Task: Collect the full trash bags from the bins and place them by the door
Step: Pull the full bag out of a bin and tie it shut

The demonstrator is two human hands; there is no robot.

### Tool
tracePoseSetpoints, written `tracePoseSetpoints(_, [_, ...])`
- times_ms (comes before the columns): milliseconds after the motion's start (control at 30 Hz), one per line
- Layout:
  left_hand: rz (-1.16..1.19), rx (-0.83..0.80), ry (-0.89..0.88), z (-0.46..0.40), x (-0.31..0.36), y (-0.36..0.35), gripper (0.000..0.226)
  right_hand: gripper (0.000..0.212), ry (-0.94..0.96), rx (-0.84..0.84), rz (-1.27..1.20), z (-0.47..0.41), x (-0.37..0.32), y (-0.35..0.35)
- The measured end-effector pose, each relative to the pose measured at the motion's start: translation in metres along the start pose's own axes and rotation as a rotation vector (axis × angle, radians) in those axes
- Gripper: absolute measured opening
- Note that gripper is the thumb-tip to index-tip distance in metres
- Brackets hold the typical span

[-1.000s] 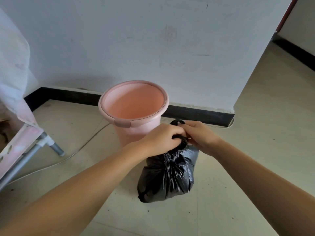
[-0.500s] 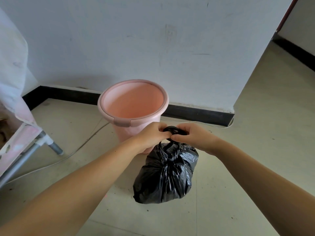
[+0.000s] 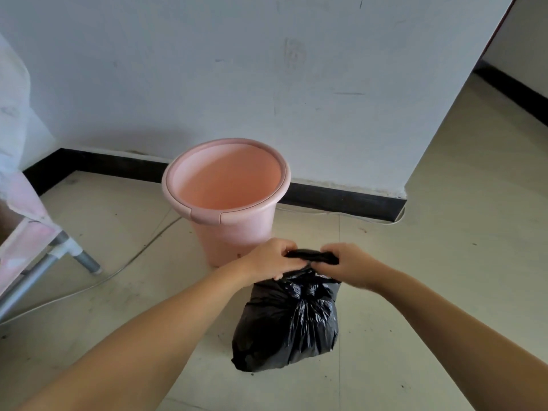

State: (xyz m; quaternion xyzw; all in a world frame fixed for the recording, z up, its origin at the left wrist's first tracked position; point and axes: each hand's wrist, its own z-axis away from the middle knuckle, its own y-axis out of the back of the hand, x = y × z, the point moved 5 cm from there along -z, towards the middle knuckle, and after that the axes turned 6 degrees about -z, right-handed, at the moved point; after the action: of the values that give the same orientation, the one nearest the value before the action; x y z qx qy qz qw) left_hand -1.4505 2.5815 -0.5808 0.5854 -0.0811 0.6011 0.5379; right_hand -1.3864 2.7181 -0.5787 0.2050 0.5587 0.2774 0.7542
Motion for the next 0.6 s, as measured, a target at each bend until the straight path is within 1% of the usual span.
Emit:
tracePoseSetpoints(67, [-0.158,-0.004,-0.034,-0.006,-0.005,-0.008,0.029,0.013,0.023,0.014,0.109,-0.001,0.010,-0.008])
tracePoseSetpoints(133, [-0.235,0.010,-0.073,-0.009,-0.006,-0.014,0.032,0.012,0.025,0.012,0.163,-0.004,0.021,-0.013])
tracePoseSetpoints(167, [-0.245,0.005,-0.086,-0.011,-0.008,-0.017,0.030,0.013,0.025,0.009,0.185,-0.007,0.027,-0.015])
tracePoseSetpoints(267, [-0.259,-0.028,-0.080,-0.020,-0.021,-0.026,0.014,0.016,0.021,-0.006,0.219,-0.016,0.040,-0.023])
tracePoseSetpoints(367, [-0.286,-0.023,-0.018,-0.031,-0.044,-0.035,0.021,0.019,0.004,-0.031,0.215,-0.024,0.053,-0.035])
tracePoseSetpoints(467, [-0.251,-0.023,0.059,-0.031,-0.059,-0.043,0.022,0.020,-0.025,-0.072,0.219,-0.025,0.059,-0.047])
tracePoseSetpoints(600, [-0.224,-0.056,0.124,-0.013,-0.037,-0.036,0.024,0.017,-0.086,-0.126,0.232,-0.006,0.039,-0.031])
